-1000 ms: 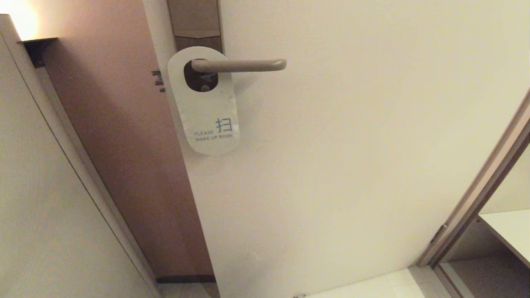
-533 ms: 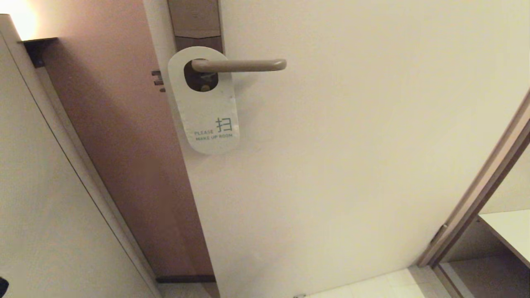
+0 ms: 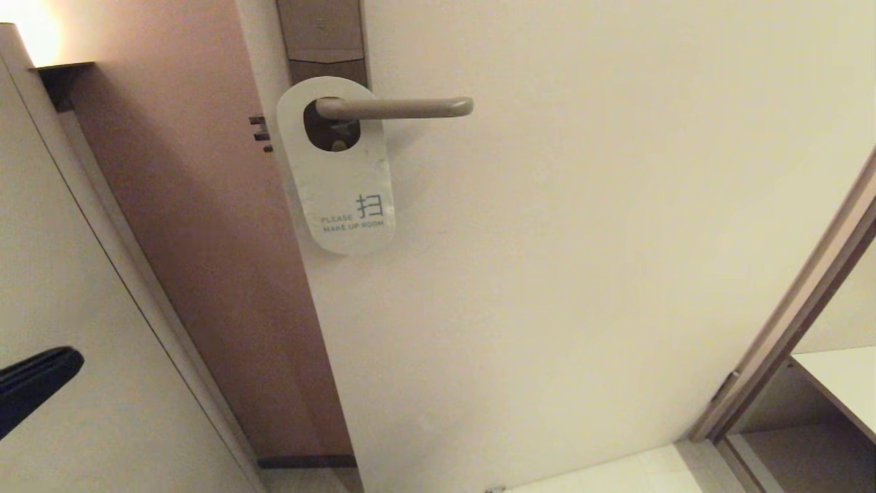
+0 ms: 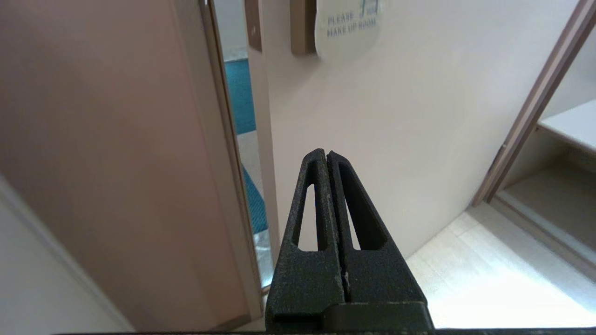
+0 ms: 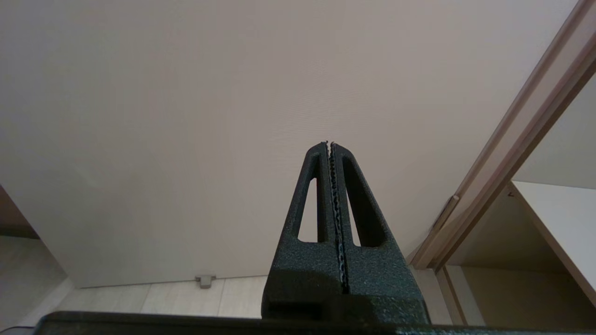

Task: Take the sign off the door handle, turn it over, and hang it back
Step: Take down the sign

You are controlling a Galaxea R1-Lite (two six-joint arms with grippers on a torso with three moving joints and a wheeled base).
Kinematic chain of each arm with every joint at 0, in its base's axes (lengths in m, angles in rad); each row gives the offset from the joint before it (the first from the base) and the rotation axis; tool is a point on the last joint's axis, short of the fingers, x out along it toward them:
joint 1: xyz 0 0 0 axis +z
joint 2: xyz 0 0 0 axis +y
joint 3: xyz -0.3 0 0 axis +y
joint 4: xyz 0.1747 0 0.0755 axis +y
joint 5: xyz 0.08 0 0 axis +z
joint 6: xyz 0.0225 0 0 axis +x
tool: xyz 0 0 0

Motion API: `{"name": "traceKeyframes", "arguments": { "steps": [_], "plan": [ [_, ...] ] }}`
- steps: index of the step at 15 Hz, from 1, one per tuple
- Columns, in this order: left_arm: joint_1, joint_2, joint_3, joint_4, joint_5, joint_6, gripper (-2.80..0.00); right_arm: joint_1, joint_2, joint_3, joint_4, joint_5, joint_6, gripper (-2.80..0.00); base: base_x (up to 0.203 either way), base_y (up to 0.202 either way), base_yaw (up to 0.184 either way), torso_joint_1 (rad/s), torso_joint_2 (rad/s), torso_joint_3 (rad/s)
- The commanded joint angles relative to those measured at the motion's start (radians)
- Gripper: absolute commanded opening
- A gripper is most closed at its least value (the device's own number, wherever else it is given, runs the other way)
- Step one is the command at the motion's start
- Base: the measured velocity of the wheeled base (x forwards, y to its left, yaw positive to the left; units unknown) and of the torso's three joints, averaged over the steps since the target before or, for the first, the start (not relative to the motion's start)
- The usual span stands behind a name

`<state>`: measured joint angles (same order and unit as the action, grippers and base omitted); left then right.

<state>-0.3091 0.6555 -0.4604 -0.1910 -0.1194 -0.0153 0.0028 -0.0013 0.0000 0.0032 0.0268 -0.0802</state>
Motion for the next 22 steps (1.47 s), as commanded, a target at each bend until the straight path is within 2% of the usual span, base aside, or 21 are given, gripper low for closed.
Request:
{"name": "traceKeyframes", "arguments": {
  "steps": [1,3,5,9,13,16,18,20,22],
  "plan": [
    [-0.001,0.081,-0.016,-0.014,-0.003,-0.013,-2.8,0.0,0.001,0.0,0.0,0.001,-0.001,-2.8,0.0,0.0,0.0,0.0,0.0,0.0],
    [-0.001,0.108,-0.021,-0.045,-0.011,-0.042,-2.8,0.0,0.001,0.0,0.0,0.001,0.0,-2.8,0.0,0.0,0.0,0.0,0.0,0.0],
    [-0.001,0.116,-0.022,-0.06,-0.067,-0.069,-2.8,0.0,0.001,0.0,0.0,0.001,-0.001,-2.8,0.0,0.0,0.0,0.0,0.0,0.0],
    [0.001,0.171,-0.041,-0.081,-0.158,-0.077,-2.8,0.0,0.001,0.0,0.0,0.001,0.0,-2.8,0.0,0.0,0.0,0.0,0.0,0.0],
    [0.026,0.286,-0.081,-0.193,-0.221,-0.134,-2.8,0.0,0.001,0.0,0.0,0.001,0.0,-2.8,0.0,0.0,0.0,0.0,0.0,0.0],
    [0.137,0.357,-0.119,-0.247,-0.37,-0.147,-2.8,0.0,0.001,0.0,0.0,0.001,0.0,-2.8,0.0,0.0,0.0,0.0,0.0,0.0],
    [0.217,0.416,-0.172,-0.252,-0.523,-0.147,-2.8,0.0,0.001,0.0,0.0,0.001,0.0,-2.8,0.0,0.0,0.0,0.0,0.0,0.0],
    [0.255,0.459,-0.211,-0.255,-0.642,-0.146,-2.8,0.0,0.001,0.0,0.0,0.001,0.0,-2.8,0.0,0.0,0.0,0.0,0.0,0.0],
    [0.258,0.494,-0.234,-0.28,-0.708,-0.146,-2.8,0.0,0.001,0.0,0.0,0.001,0.0,-2.8,0.0,0.0,0.0,0.0,0.0,0.0]
  ]
}}
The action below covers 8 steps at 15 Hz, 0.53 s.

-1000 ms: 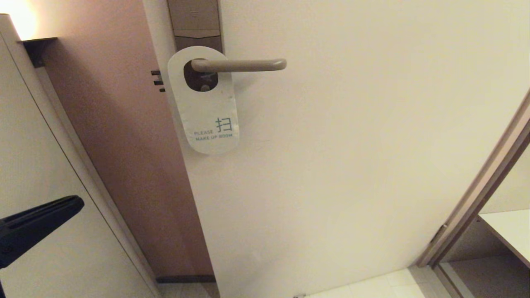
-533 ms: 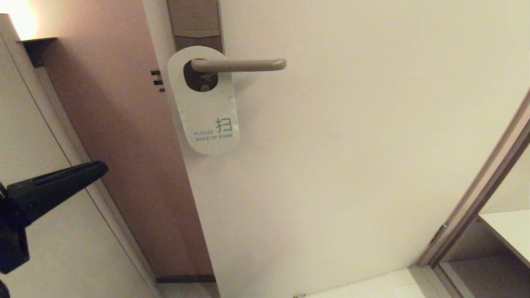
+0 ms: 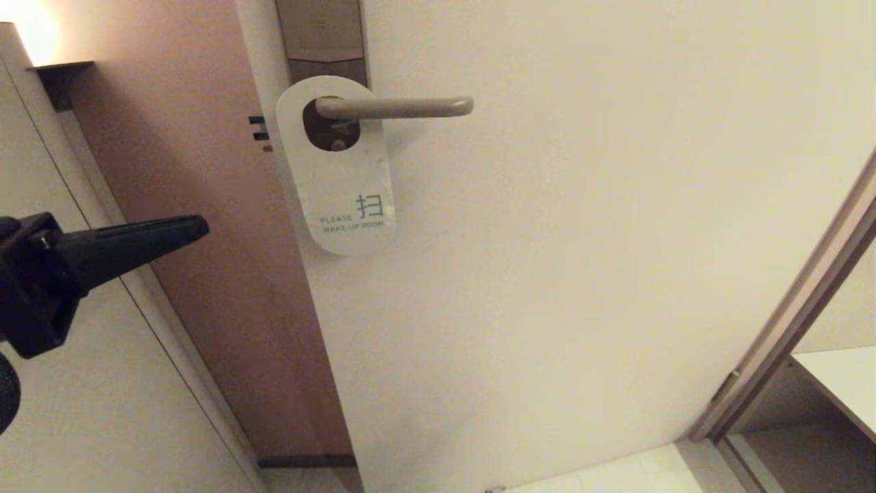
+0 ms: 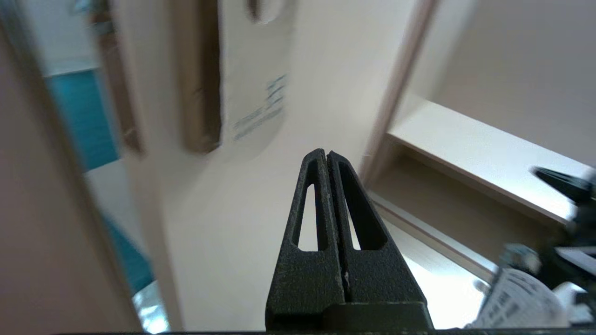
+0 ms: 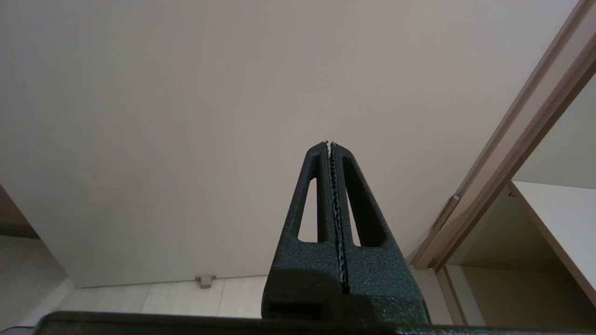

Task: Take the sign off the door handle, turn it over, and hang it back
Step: Take down the sign

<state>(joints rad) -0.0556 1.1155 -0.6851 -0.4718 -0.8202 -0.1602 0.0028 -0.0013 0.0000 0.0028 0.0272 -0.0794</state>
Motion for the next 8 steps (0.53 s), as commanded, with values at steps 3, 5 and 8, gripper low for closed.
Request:
{"name": "traceKeyframes", "arguments": {
  "steps": [3,5,8],
  "plan": [
    [0.006,0.09,-0.015,-0.062,-0.062,0.0,-2.8,0.0,0.001,0.0,0.0,0.0,-0.002,-2.8,0.0,0.0,0.0,0.0,0.0,0.0],
    [0.012,0.124,-0.012,-0.106,-0.067,0.005,-2.8,0.0,0.001,0.0,0.0,0.0,0.0,-2.8,0.0,0.0,0.0,0.0,0.0,0.0],
    [0.02,0.199,-0.006,-0.186,-0.069,0.012,-2.8,0.0,0.001,0.0,0.0,0.0,0.0,-2.8,0.0,0.0,0.0,0.0,0.0,0.0]
  ]
}}
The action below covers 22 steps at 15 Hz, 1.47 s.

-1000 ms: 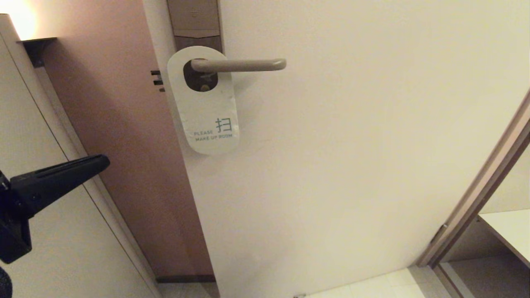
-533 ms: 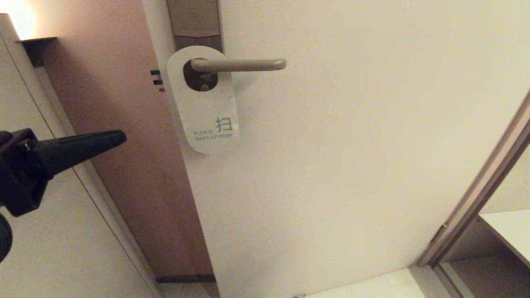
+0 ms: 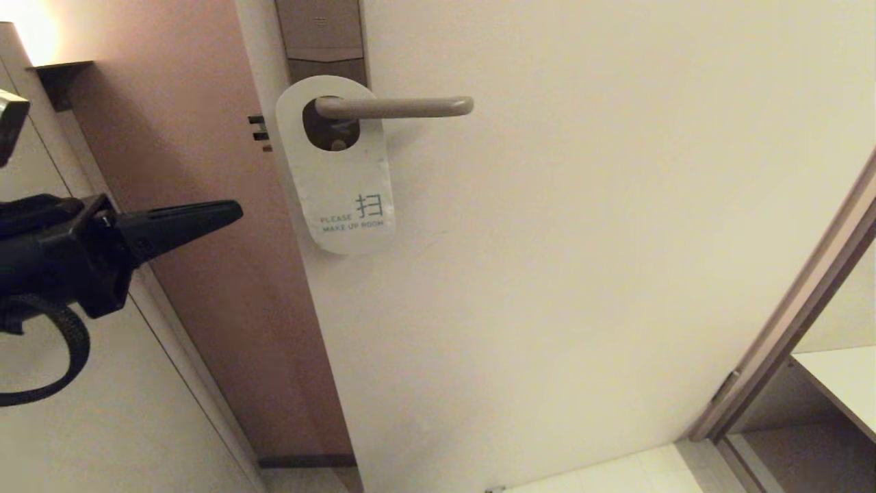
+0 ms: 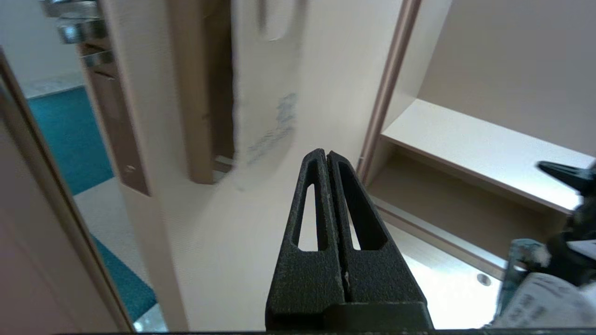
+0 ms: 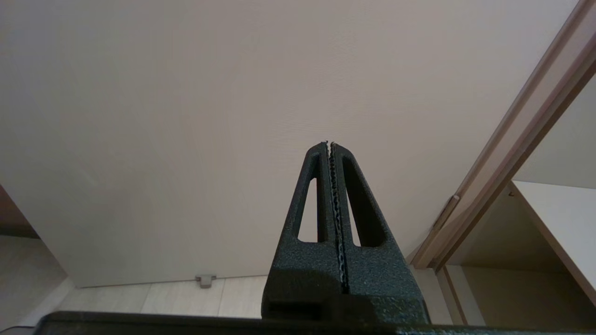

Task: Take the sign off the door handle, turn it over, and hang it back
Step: Take down the sign

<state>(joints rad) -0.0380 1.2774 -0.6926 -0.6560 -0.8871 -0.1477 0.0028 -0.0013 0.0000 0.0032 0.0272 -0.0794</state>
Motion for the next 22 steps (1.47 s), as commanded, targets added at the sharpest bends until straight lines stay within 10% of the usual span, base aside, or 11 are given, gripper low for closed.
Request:
{"name": "traceKeyframes", "arguments": {
  "steps": [1,11,12,22],
  "plan": [
    [0.004,0.067,0.001,-0.048,-0.012,-0.001,-2.8,0.0,0.001,0.0,0.0,0.0,-0.002,-2.8,0.0,0.0,0.0,0.0,0.0,0.0],
    [0.004,0.12,-0.001,-0.116,-0.078,0.0,-2.8,0.0,0.001,0.0,0.0,0.0,-0.002,-2.8,0.0,0.0,0.0,0.0,0.0,0.0],
    [0.004,0.119,-0.001,-0.116,-0.079,0.0,0.0,0.0,0.001,0.0,0.0,0.0,-0.001,-2.8,0.0,0.0,0.0,0.0,0.0,0.0],
    [-0.003,0.158,-0.074,-0.116,-0.082,-0.006,0.0,0.0,0.001,0.0,0.0,0.0,-0.001,-2.8,0.0,0.0,0.0,0.0,0.0,0.0]
  ]
}}
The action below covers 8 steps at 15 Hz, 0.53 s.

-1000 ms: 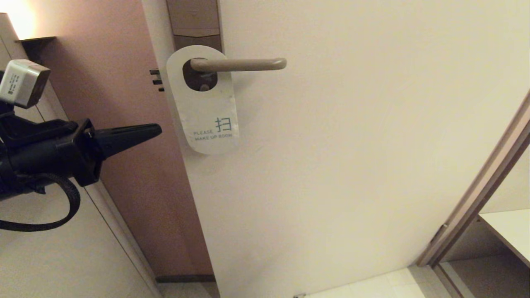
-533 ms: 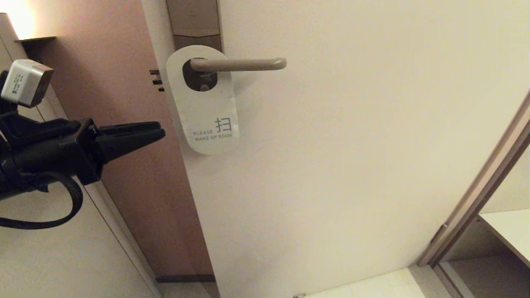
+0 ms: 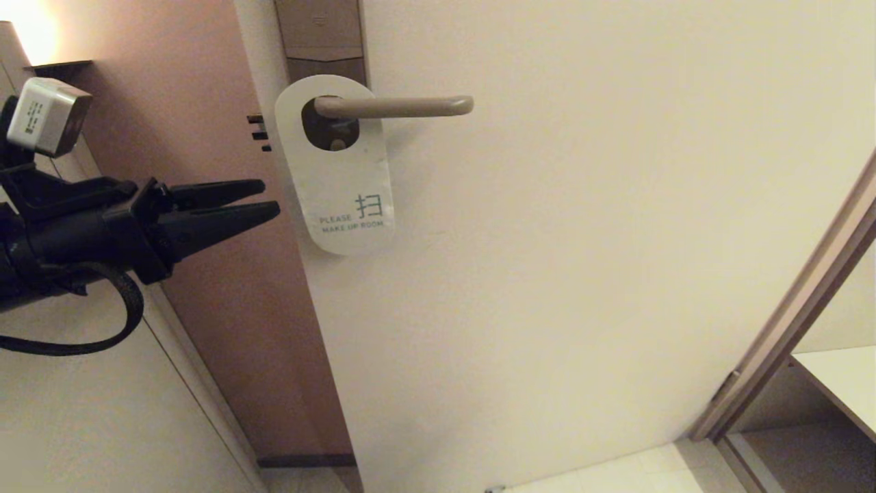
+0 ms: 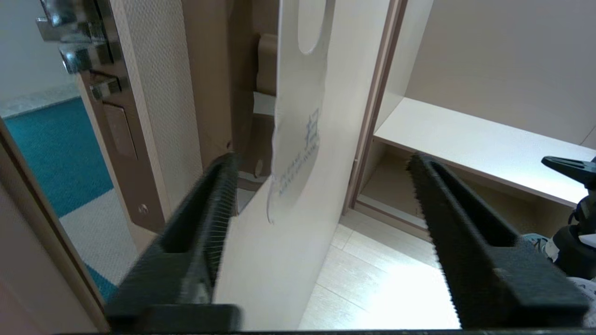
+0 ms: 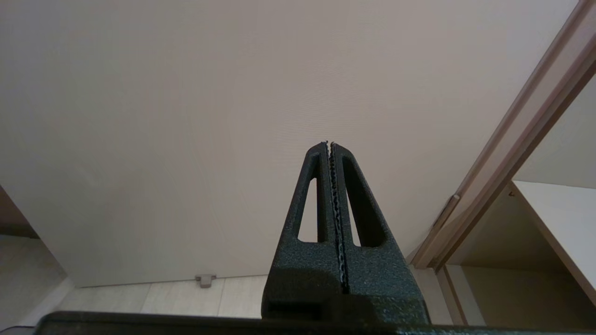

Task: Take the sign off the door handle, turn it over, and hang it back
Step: Take down the sign

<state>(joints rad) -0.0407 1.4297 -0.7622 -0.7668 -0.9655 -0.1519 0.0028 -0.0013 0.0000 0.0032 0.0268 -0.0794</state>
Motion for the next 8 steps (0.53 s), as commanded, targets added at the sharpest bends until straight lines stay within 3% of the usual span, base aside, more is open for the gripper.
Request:
{"name": "traceKeyframes", "arguments": {
  "steps": [1,3,8],
  "plan": [
    [-0.002,0.006,-0.006,-0.003,-0.01,-0.003,0.0,0.0,0.001,0.0,0.0,0.001,-0.002,-2.8,0.0,0.0,0.0,0.0,0.0,0.0],
    [-0.001,0.006,-0.003,-0.003,-0.063,-0.006,0.0,0.0,0.001,0.0,0.0,0.001,0.0,-2.8,0.0,0.0,0.0,0.0,0.0,0.0],
    [-0.001,0.022,-0.006,-0.003,-0.071,-0.005,0.0,0.0,0.001,0.0,0.0,0.001,-0.001,-2.8,0.0,0.0,0.0,0.0,0.0,0.0]
  ]
}}
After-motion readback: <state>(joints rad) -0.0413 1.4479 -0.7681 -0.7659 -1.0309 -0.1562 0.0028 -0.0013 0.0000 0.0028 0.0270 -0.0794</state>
